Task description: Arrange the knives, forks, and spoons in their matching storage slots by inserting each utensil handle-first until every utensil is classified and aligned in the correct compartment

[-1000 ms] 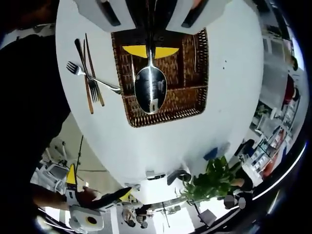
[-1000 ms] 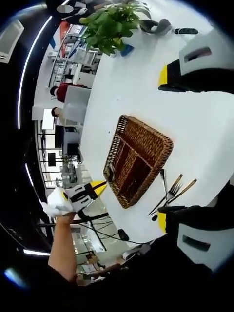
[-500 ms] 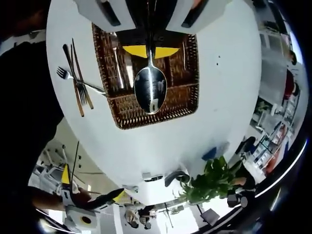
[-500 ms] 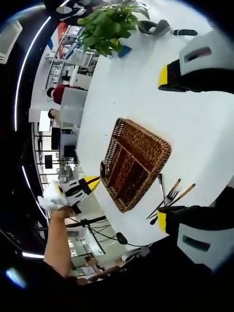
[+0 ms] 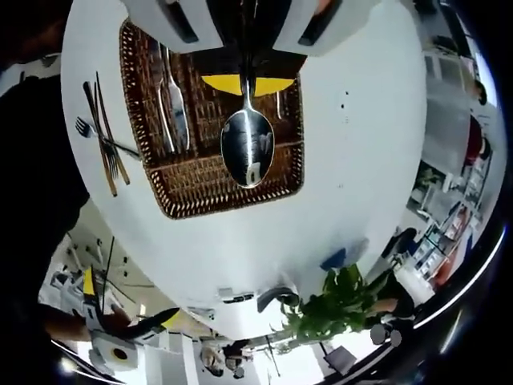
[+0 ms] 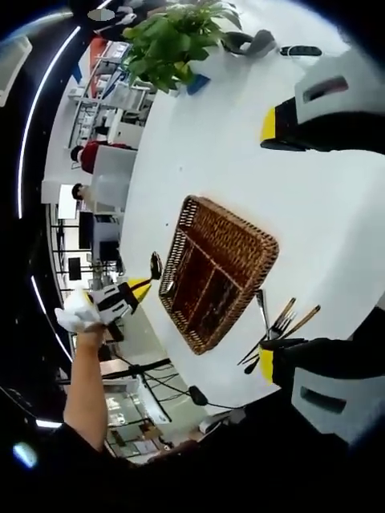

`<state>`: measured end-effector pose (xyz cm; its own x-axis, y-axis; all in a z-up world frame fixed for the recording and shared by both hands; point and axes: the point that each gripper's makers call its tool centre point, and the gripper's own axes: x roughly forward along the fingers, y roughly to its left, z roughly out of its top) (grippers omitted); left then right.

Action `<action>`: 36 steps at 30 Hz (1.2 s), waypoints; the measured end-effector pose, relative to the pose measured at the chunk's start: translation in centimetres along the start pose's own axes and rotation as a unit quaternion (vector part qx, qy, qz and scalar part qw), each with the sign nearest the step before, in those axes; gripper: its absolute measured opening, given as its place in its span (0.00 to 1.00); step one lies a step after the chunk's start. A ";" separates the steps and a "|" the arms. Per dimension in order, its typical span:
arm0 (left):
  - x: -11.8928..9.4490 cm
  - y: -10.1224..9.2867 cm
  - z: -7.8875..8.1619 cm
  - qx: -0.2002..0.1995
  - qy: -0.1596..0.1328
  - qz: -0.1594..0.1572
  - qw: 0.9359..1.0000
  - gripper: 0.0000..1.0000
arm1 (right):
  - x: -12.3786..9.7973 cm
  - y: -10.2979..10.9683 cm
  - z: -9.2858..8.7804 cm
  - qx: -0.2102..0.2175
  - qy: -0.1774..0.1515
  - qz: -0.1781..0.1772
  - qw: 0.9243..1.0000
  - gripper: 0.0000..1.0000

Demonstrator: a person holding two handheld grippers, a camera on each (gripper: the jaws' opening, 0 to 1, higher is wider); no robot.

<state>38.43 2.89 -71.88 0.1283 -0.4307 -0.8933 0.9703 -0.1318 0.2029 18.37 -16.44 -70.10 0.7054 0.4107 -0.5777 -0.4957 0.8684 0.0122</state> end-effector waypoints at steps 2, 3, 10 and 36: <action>0.0 0.7 -0.1 -0.007 -0.004 -0.001 1.000 0.00 | 0.2 0.0 -0.3 0.002 0.003 0.001 1.000 0.99; 0.1 1.1 -0.2 -0.008 -0.006 0.000 1.000 0.00 | 0.3 0.1 -0.4 0.002 0.005 0.002 1.000 0.99; 0.9 2.7 -0.8 -0.012 -0.004 0.008 1.000 0.00 | 0.9 0.2 -0.5 0.003 0.010 0.003 1.000 0.99; 3.3 5.2 -2.7 -0.018 0.002 0.009 1.000 0.00 | 2.1 -0.5 -1.0 0.004 0.025 -0.002 1.000 0.99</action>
<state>44.43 3.19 -74.89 0.1467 -0.4298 -0.8909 0.9744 -0.0922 0.2049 19.59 -16.26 -72.15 0.6805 0.3934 -0.6182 -0.4894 0.8719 0.0162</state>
